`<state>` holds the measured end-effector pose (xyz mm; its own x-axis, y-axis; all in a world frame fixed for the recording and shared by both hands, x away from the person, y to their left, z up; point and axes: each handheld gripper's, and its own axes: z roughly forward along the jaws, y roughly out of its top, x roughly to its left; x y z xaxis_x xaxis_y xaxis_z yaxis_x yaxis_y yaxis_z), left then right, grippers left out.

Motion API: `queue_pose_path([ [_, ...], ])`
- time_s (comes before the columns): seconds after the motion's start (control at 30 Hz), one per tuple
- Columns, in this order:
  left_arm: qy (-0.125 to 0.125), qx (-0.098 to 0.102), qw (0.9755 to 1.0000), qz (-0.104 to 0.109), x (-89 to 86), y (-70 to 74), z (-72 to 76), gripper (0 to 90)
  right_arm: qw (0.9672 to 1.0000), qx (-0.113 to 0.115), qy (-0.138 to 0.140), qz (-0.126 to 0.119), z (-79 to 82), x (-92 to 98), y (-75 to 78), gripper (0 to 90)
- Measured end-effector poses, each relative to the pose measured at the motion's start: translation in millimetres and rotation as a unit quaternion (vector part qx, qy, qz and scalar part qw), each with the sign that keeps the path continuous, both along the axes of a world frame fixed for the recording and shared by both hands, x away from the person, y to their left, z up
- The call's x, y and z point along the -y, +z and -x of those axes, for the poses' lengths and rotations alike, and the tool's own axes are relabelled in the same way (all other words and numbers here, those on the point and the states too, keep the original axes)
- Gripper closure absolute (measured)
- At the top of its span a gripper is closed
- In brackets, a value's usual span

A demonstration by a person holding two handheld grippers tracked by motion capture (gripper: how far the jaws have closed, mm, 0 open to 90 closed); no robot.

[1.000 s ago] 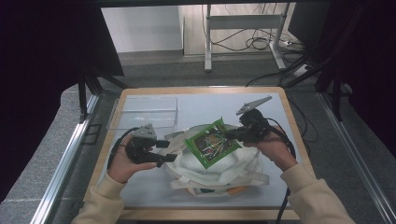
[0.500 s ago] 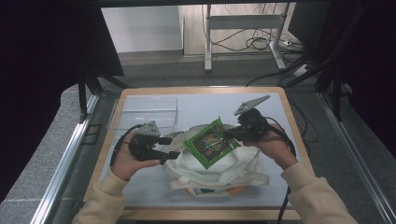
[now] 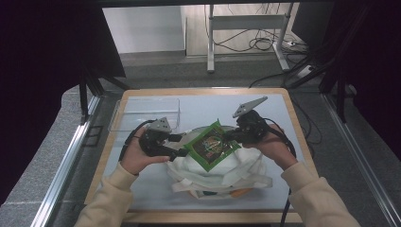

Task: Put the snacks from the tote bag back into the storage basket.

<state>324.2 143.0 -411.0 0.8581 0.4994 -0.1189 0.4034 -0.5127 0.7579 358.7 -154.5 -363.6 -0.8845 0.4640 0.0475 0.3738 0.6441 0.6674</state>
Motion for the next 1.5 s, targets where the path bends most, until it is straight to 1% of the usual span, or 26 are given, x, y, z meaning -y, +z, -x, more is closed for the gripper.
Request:
queue_pose_path([
  [0.03, -0.004, -0.001, 1.0000, -0.001, 1.4, 0.4, -1.3, 37.2, 1.0000, 0.000, 0.000, 0.000, 0.4, -0.1, 0.3, 87.0],
  [0.1, -0.010, -0.003, 0.9999, -0.004, 5.3, 2.4, -3.0, 37.4, 1.0000, 0.006, 0.007, -0.001, 1.7, -1.1, 0.9, 86.9],
  [0.13, -0.012, -0.004, 0.9999, -0.003, 6.4, 3.5, -3.3, 37.4, 1.0000, 0.006, 0.007, -0.001, 1.7, -1.1, 0.9, 86.9],
  [0.23, -0.020, -0.007, 0.9998, 0.000, 10.1, 7.3, -5.3, 38.6, 0.9997, 0.014, 0.019, 0.001, 3.4, -2.8, 0.8, 86.8],
  [0.27, -0.022, -0.010, 0.9997, 0.002, 11.5, 7.3, -6.5, 40.1, 0.9994, 0.019, 0.029, 0.000, 4.4, -4.5, 0.9, 86.8],
  [0.33, -0.030, -0.018, 0.9994, -0.001, 14.7, 6.2, -9.2, 41.0, 0.9993, 0.020, 0.031, -0.001, 4.9, -5.8, 1.0, 86.8],
  [0.4, -0.037, -0.022, 0.9990, -0.013, 18.3, 4.2, -10.6, 45.1, 0.9989, 0.023, 0.041, -0.001, 5.9, -8.8, 0.9, 86.7],
  [0.43, -0.044, -0.027, 0.9986, -0.014, 20.0, 3.2, -10.8, 46.8, 0.9986, 0.025, 0.047, -0.001, 6.5, -10.7, 0.7, 86.6],
  [0.47, -0.050, -0.033, 0.9982, -0.009, 21.7, 1.7, -10.4, 49.5, 0.9982, 0.028, 0.052, 0.001, 7.6, -12.6, 0.5, 86.5],
  [0.53, -0.065, -0.040, 0.9970, -0.010, 23.5, -0.5, -10.5, 55.4, 0.9974, 0.034, 0.064, 0.004, 9.0, -16.2, -0.1, 86.5],
  [0.57, -0.066, -0.040, 0.9968, -0.019, 24.6, -1.4, -10.1, 59.0, 0.9971, 0.036, 0.067, 0.006, 9.4, -17.6, -0.4, 86.4],
  [0.63, -0.065, -0.045, 0.9966, -0.023, 24.6, -2.9, -10.1, 62.4, 0.9964, 0.041, 0.073, 0.012, 9.9, -19.9, -1.1, 86.1],
  [0.67, -0.062, -0.049, 0.9967, -0.019, 24.1, -3.5, -10.2, 64.1, 0.9961, 0.043, 0.076, 0.014, 10.2, -20.5, -1.5, 86.0],
  [0.77, -0.064, -0.055, 0.9963, -0.014, 21.4, -3.9, -11.1, 68.8, 0.9951, 0.051, 0.083, 0.017, 10.9, -21.1, -2.2, 85.2],
  [0.83, -0.061, -0.063, 0.9961, -0.009, 20.2, -4.0, -11.2, 70.6, 0.9951, 0.052, 0.082, 0.018, 10.9, -21.3, -2.7, 84.1],
  [0.93, -0.062, -0.066, 0.9959, -0.011, 19.2, -4.3, -11.0, 72.0, 0.9950, 0.054, 0.083, 0.014, 10.6, -21.0, -3.5, 81.9],
  [1.0, -0.058, -0.066, 0.9960, -0.014, 19.6, -4.9, -10.0, 72.4, 0.9950, 0.054, 0.083, 0.011, 10.5, -20.5, -4.1, 80.8],
  [1.03, -0.059, -0.066, 0.9959, -0.015, 19.6, -5.3, -9.6, 72.5, 0.9951, 0.053, 0.083, 0.004, 10.5, -19.8, -4.4, 79.8],
  [1.1, -0.056, -0.067, 0.9961, -0.016, 20.0, -6.2, -8.0, 72.6, 0.9957, 0.048, 0.080, -0.007, 10.7, -18.1, -4.8, 76.1],
  [1.17, -0.052, -0.063, 0.9965, -0.019, 19.3, -6.7, -7.1, 72.6, 0.9961, 0.045, 0.074, -0.017, 11.8, -16.3, -3.9, 67.4],
  [1.2, -0.049, -0.062, 0.9967, -0.019, 18.3, -6.6, -6.4, 72.6, 0.9963, 0.047, 0.069, -0.022, 12.9, -15.0, -3.1, 62.2],
  [1.23, -0.047, -0.061, 0.9968, -0.019, 17.2, -6.3, -6.1, 72.7, 0.9965, 0.049, 0.061, -0.030, 13.9, -12.5, -1.8, 59.3],
  [1.33, -0.043, -0.057, 0.9974, -0.010, 14.2, -5.3, -5.0, 72.6, 0.9970, 0.039, 0.039, -0.054, 15.6, -5.5, 1.3, 51.4],
  [1.37, -0.040, -0.056, 0.9976, -0.005, 13.4, -4.9, -4.1, 72.6, 0.9970, 0.039, 0.033, -0.058, 16.2, -3.8, 1.9, 49.7],
  [1.43, -0.038, -0.053, 0.9979, -0.003, 12.1, -4.4, -3.8, 72.6, 0.9965, 0.038, 0.018, -0.073, 18.2, 1.4, 3.4, 46.3],
  [1.5, -0.033, -0.051, 0.9982, -0.001, 10.6, -3.6, -3.2, 72.6, 0.9959, 0.040, 0.002, -0.081, 20.2, 5.5, 4.4, 43.2],
])
